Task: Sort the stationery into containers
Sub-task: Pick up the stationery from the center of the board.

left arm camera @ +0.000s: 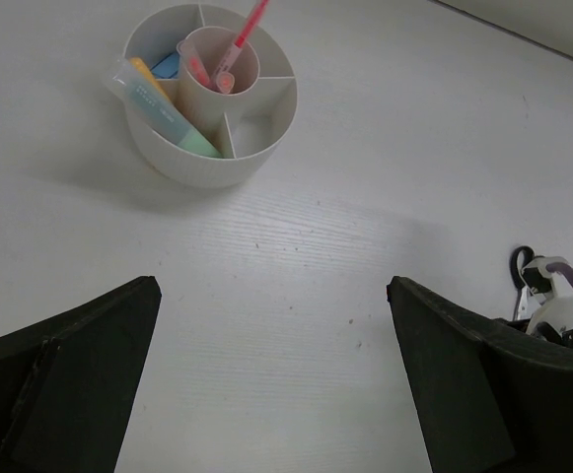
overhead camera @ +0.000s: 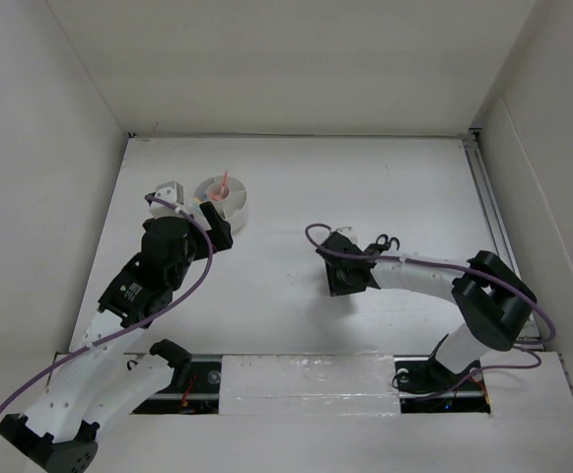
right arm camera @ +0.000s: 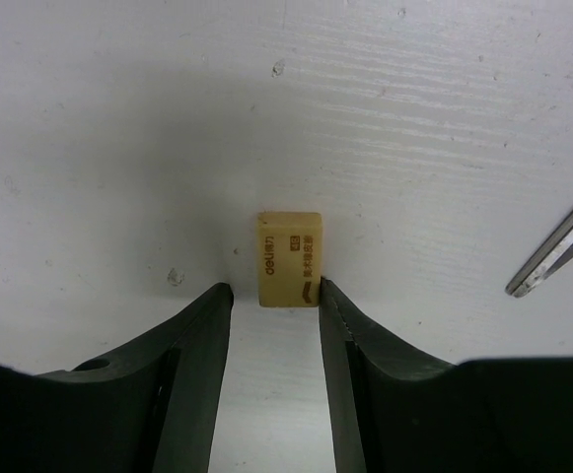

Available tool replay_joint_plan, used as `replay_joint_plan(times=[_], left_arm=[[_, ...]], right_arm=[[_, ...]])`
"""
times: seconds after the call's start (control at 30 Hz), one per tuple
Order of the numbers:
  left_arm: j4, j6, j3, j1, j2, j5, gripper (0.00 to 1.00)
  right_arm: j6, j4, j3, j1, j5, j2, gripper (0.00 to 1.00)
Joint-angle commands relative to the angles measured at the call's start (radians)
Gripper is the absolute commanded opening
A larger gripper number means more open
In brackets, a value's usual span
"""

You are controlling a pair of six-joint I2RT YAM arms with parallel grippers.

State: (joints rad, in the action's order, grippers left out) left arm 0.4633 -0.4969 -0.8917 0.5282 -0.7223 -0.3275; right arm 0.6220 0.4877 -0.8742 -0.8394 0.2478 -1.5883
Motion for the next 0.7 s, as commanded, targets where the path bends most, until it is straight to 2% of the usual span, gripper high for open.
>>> replay_joint_plan(times=[0.0,0.27,0.33,0.67], left_arm=[[-0.035,0.018,0.002,-0.002,0.012,0.004,1.0],[-0.035,0.018,0.002,-0.002,0.012,0.013,1.0],[-0.035,0.018,0.002,-0.002,0.012,0.013,1.0],[-0.035,0.018,0.002,-0.002,0.003,0.013,1.0]], right_arm=[[0.025,-0.081,0.053,0.017,-0.036,-0.047,0.46],[0.016,-0.081,0.053,0.037,-0.036,-0.067,0.46],[0.016,-0.081,0.053,0.037,-0.036,-0.067,0.42],[0.056,-0.006,0.053,0.017,-0.016,-0.027,0.45]])
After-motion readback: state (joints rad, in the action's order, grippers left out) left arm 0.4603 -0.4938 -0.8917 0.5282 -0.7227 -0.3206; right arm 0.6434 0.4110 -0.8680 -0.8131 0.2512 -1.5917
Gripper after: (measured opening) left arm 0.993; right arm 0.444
